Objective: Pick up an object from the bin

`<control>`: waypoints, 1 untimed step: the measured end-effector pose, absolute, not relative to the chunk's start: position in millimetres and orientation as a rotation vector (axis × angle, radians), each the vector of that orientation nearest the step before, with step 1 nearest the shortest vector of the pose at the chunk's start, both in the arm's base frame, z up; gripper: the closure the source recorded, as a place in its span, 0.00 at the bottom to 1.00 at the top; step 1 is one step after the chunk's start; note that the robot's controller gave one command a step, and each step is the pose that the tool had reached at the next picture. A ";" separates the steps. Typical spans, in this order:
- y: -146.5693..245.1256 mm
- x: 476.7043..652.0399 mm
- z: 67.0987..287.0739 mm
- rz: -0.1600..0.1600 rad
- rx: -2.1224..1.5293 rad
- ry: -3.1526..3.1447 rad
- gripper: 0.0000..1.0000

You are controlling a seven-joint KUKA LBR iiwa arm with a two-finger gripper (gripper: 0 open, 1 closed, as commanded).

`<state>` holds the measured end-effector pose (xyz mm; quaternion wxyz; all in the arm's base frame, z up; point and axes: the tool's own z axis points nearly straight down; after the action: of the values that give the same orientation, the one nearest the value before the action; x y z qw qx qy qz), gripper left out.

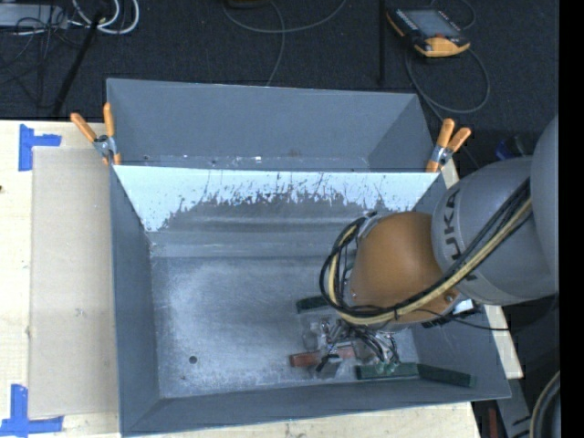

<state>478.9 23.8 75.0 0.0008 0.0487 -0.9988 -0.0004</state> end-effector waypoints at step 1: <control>23.8 480.1 75.5 -0.002 0.151 -3.141 0.00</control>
Offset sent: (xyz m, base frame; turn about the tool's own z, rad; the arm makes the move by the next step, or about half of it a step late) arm 0.0000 0.0000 0.0000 0.0000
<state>480.1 23.8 75.5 -0.0016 0.0480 -0.9988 -0.0005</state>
